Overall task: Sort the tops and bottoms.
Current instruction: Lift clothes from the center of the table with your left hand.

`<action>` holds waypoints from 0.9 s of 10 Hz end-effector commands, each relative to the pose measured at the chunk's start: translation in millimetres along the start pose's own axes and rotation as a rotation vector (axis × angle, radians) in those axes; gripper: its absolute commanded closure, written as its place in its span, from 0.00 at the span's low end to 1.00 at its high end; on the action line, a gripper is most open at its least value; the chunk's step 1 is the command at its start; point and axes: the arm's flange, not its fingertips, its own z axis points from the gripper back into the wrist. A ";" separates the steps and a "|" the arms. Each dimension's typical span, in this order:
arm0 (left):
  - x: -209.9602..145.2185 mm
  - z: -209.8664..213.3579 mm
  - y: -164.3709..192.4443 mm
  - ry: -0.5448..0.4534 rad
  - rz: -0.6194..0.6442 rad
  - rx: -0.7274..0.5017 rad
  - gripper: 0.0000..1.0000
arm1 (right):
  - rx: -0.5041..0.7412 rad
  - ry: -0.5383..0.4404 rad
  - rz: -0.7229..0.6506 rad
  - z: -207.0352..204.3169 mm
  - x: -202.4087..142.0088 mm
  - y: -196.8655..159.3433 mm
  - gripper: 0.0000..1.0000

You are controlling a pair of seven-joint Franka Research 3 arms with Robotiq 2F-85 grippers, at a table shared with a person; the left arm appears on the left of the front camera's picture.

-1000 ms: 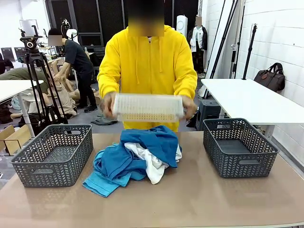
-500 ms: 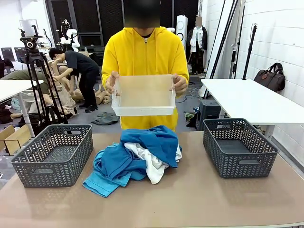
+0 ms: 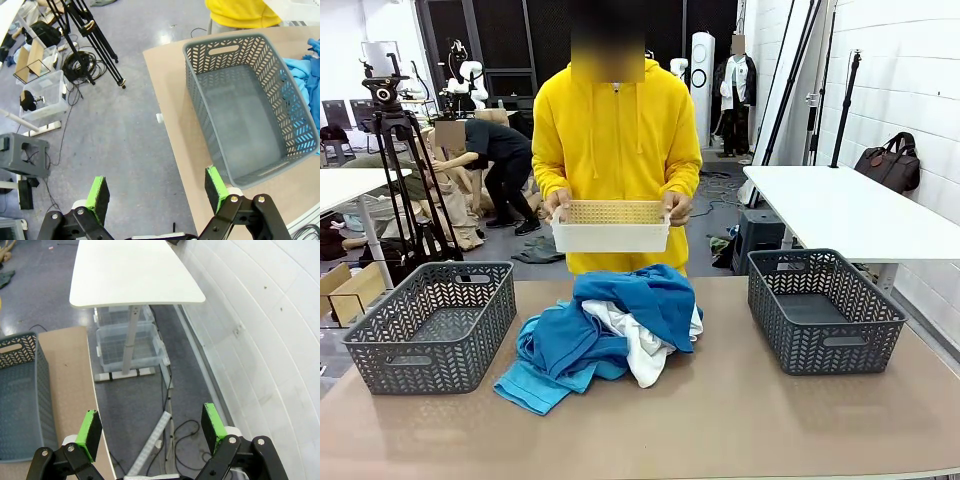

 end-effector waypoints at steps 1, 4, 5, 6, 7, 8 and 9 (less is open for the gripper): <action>-2.6 0.6 2.2 -0.005 -0.006 -0.004 0.00 | -0.002 0.011 0.008 0.1 -1.7 0.1 0.00; -2.6 0.6 2.2 -0.005 -0.006 -0.004 0.00 | -0.002 0.011 0.008 0.1 -1.7 0.1 0.00; -2.6 0.6 2.2 -0.005 -0.006 -0.004 0.00 | -0.002 0.011 0.008 0.1 -1.7 0.1 0.00; -2.6 0.6 2.2 -0.005 -0.006 -0.004 0.00 | -0.002 0.011 0.008 0.1 -1.7 0.1 0.00; -2.6 0.6 2.2 -0.005 -0.006 -0.004 0.00 | -0.002 0.011 0.008 0.1 -1.7 0.1 0.00; -2.6 0.6 2.2 -0.005 -0.006 -0.004 0.00 | -0.002 0.011 0.008 0.1 -1.7 0.1 0.00; -2.6 0.6 2.2 -0.005 -0.006 -0.004 0.00 | -0.002 0.011 0.008 0.1 -1.7 0.1 0.00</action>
